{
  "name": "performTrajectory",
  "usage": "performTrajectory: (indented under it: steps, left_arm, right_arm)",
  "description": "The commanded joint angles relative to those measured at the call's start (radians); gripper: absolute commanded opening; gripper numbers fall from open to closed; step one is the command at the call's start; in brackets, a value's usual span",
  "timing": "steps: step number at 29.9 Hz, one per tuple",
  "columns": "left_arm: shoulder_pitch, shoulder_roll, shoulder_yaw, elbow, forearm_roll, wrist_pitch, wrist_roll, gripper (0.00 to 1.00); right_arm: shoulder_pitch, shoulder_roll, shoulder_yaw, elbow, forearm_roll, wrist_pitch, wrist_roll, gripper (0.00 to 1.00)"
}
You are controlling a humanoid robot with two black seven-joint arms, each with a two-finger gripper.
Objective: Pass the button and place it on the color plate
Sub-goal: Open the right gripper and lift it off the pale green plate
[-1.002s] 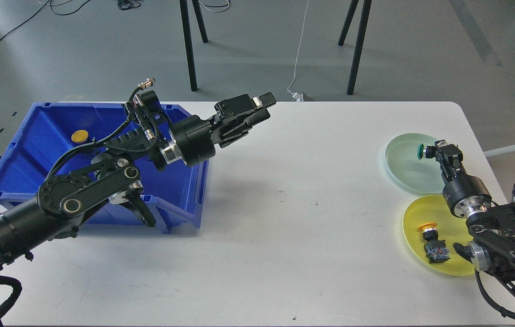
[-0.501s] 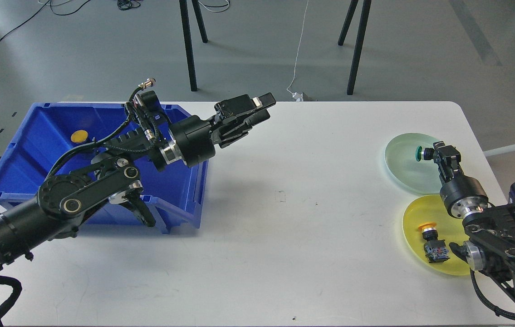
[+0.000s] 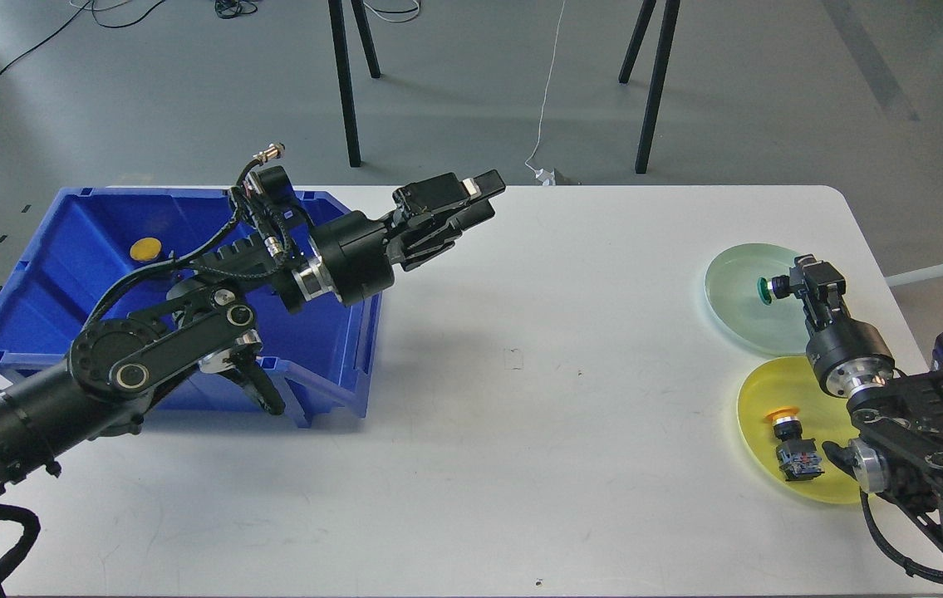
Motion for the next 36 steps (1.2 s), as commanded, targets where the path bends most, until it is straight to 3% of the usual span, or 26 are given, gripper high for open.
performTrajectory:
  steps: [1, 10, 23, 27, 32, 36]
  left_arm:
    - [0.0, 0.0, 0.0, 0.0, 0.0, 0.0, 0.0, 0.58]
    - [0.0, 0.001, 0.0, 0.0, 0.0, 0.0, 0.0, 0.58]
    - [0.0, 0.001, 0.0, 0.0, 0.0, 0.0, 0.0, 0.58]
    - [0.0, -0.002, -0.002, 0.001, -0.004, 0.012, 0.0, 0.59]
    - [-0.002, -0.006, -0.05, 0.092, -0.13, 0.106, 0.0, 0.61]
    - [-0.002, 0.06, -0.146, 0.09, -0.244, 0.056, 0.0, 0.62]
  right_arm:
    - [0.0, 0.0, 0.0, 0.002, 0.0, -0.002, 0.0, 0.46]
    - [-0.012, 0.0, 0.04, 0.002, 0.006, -0.002, 0.0, 0.61]
    - [-0.014, 0.0, 0.056, 0.011, 0.035, 0.0, 0.0, 0.65]
    - [-0.018, -0.026, 0.128, 0.133, 0.091, 0.018, 0.0, 0.68]
    - [-0.024, -0.161, 0.304, 0.422, 0.133, 0.182, 0.0, 0.73]
    - [-0.02, -0.172, 0.436, 0.543, 0.206, 0.413, 0.0, 0.79]
